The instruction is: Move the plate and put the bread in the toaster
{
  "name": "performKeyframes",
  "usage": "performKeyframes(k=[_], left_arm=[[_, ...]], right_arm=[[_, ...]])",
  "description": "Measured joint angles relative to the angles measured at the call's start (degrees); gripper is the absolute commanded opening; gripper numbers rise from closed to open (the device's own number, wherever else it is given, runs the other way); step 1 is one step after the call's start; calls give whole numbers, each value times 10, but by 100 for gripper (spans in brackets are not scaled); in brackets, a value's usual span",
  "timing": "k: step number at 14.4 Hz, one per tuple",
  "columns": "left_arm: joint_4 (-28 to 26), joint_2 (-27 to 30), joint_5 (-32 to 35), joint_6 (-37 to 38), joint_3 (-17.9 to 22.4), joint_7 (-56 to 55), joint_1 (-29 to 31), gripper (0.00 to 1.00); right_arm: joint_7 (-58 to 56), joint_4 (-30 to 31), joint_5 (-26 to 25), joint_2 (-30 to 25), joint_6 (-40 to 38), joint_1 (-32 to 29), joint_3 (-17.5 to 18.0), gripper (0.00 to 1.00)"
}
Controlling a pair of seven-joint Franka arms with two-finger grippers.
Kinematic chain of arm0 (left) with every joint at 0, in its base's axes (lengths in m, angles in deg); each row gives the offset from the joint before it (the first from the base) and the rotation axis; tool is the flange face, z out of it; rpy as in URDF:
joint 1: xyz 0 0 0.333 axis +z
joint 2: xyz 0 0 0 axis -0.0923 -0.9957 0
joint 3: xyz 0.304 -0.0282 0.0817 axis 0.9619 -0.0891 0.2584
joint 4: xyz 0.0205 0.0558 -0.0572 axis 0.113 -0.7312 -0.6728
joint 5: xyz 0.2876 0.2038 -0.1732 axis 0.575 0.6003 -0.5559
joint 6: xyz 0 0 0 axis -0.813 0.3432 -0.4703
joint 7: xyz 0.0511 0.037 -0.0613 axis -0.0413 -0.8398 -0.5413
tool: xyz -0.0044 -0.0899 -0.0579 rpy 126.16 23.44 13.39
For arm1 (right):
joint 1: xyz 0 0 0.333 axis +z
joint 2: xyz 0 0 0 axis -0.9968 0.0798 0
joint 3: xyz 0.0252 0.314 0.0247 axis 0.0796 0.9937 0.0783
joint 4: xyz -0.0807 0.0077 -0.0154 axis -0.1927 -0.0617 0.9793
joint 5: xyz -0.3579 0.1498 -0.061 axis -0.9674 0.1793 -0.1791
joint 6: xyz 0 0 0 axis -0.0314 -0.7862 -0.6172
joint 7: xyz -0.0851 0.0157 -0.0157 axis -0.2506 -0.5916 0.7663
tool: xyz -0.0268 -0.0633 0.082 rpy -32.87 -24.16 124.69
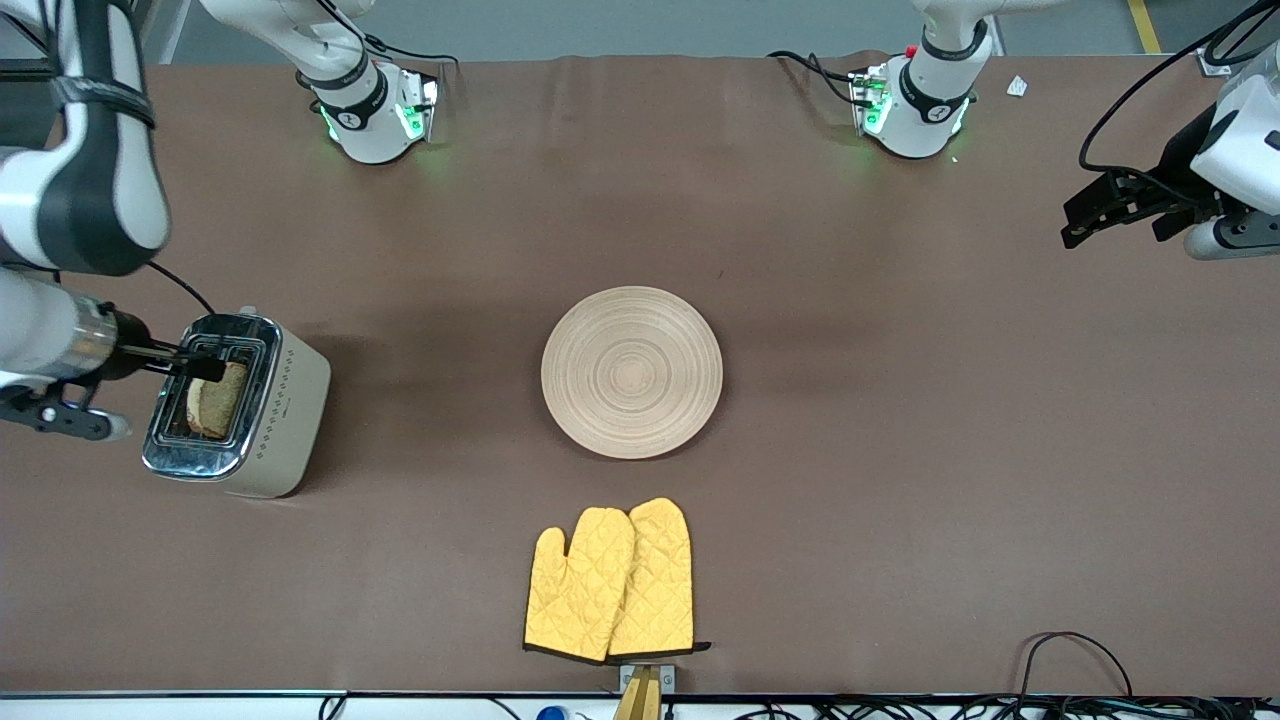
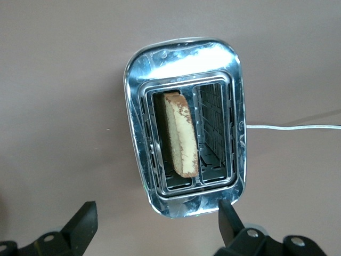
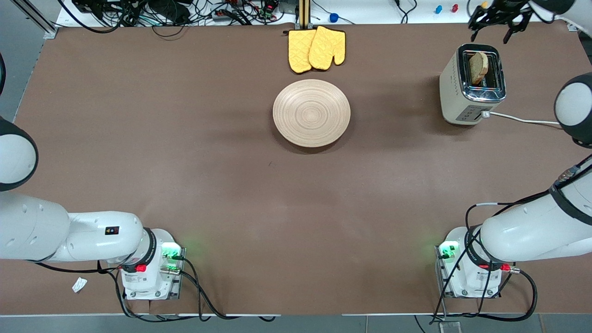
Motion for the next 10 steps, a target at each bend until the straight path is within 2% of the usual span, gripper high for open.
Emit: performKeyframes(k=[5, 10], left_arm=[[-1, 2, 0, -4, 0, 12, 0, 100], [3, 6, 0, -8, 2, 13, 0, 100]], right_arm=[[-32, -5, 29, -62, -34, -21, 1, 100], [-32, -5, 34, -105, -78, -21, 7, 100]])
